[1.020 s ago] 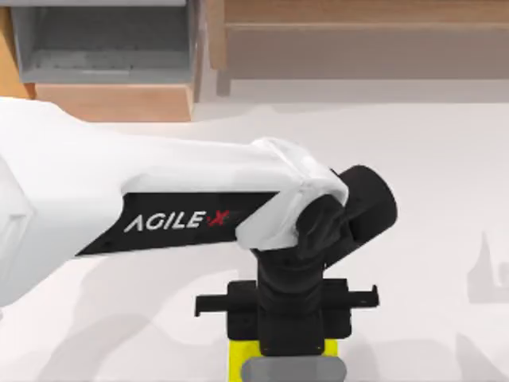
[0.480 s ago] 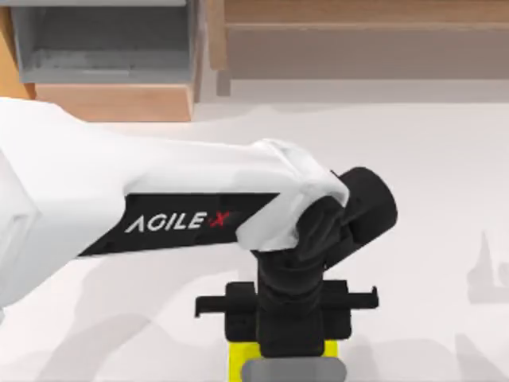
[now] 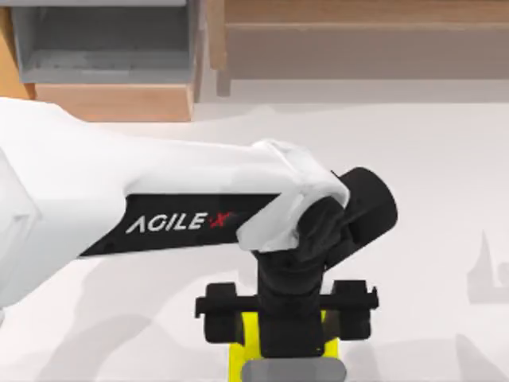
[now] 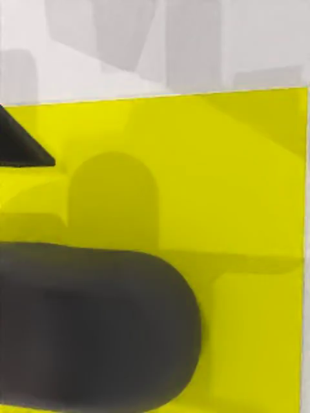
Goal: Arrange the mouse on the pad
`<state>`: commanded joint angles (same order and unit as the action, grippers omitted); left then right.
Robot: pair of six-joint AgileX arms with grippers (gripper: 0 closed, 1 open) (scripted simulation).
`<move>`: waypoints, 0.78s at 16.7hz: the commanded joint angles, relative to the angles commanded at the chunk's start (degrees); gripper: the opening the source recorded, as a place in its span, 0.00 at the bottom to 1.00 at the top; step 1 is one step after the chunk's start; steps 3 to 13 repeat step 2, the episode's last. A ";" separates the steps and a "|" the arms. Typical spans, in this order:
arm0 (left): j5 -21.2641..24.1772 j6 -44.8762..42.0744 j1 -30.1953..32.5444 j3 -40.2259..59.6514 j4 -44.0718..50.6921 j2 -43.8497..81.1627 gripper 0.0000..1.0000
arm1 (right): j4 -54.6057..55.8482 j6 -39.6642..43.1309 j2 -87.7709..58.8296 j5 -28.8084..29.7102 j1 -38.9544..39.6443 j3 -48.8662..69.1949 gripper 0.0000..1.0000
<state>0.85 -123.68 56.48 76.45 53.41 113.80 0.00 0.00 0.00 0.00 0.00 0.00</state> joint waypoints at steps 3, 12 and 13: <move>0.00 0.00 0.00 0.00 0.00 0.00 1.00 | 0.00 0.00 0.00 0.00 0.00 0.00 1.00; 0.00 0.00 0.00 0.00 0.00 0.00 1.00 | 0.00 0.00 0.00 0.00 0.00 0.00 1.00; 0.00 0.00 0.00 0.00 0.00 0.00 1.00 | 0.00 0.00 0.00 0.00 0.00 0.00 1.00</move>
